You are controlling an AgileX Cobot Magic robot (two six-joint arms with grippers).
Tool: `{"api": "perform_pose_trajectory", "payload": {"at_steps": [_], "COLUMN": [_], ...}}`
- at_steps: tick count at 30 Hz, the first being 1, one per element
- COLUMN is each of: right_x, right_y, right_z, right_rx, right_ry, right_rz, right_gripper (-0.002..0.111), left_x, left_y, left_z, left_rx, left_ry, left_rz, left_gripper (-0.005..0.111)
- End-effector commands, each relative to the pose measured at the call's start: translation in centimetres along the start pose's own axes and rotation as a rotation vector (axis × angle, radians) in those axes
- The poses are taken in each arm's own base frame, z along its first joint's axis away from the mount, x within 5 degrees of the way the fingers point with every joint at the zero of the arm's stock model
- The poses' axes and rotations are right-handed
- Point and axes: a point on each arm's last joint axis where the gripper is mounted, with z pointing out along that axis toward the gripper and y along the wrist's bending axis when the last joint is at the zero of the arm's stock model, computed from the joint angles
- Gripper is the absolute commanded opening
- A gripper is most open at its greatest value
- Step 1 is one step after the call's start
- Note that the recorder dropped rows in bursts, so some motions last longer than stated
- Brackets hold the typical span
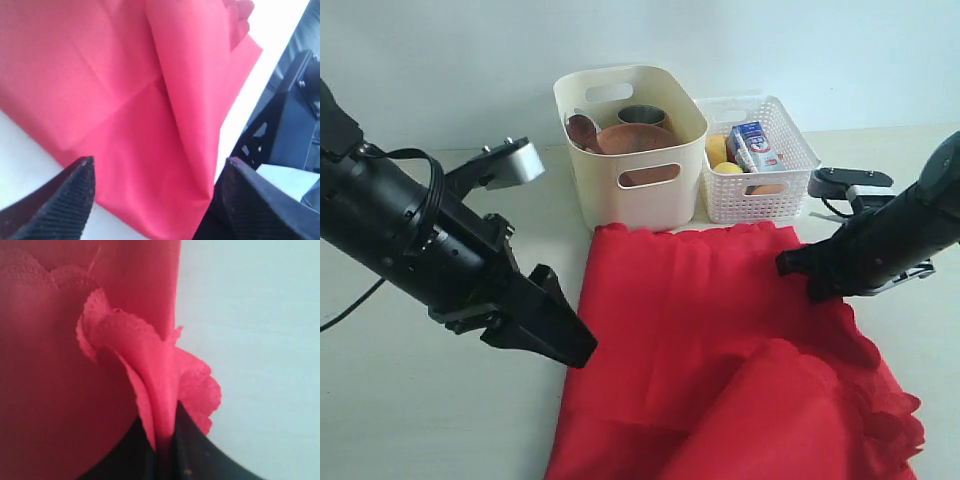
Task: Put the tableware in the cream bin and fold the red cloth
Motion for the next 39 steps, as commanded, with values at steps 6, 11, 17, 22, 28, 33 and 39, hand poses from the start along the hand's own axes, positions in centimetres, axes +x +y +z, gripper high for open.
{"api": "perform_pose_trajectory", "payload": {"at_steps": [6,11,17,22,28,33,39], "right_x": [-2.2,-2.0,-2.2,-3.0,-3.2,-2.8,-2.9], "right_y": [-3.4,-7.2,-9.2,-10.2,-14.4,-18.0,-21.4], "right_z": [-1.6,-3.0,-3.9,-4.9,-7.1,-8.0,-7.8], "right_rx": [0.184,0.388,0.424,0.462,0.529,0.564,0.58], "right_ry": [0.03,0.098,0.055,0.069,0.063,0.05,0.042], "right_rz": [-0.048,-0.007,0.039,0.034,0.128,0.219,0.299], "right_gripper": [0.0,0.0,0.0,0.0,0.0,0.0,0.0], "left_x": [-0.3,-0.5,0.5,2.4,5.9,9.2,13.3], "left_y": [0.0,-0.7,-2.8,-4.0,-5.7,-7.4,-9.1], "left_z": [-0.8,-2.1,-5.9,-8.5,-11.3,-12.8,-13.9], "left_rx": [-0.038,-0.073,-0.209,-0.322,-0.436,-0.453,-0.452], "left_ry": [-0.06,-0.125,-0.276,-0.358,-0.486,-0.588,-0.709], "left_rz": [-0.025,-0.011,0.055,0.053,0.057,0.08,0.131], "left_gripper": [0.069,0.069,0.069,0.069,0.069,0.069,0.069]}}
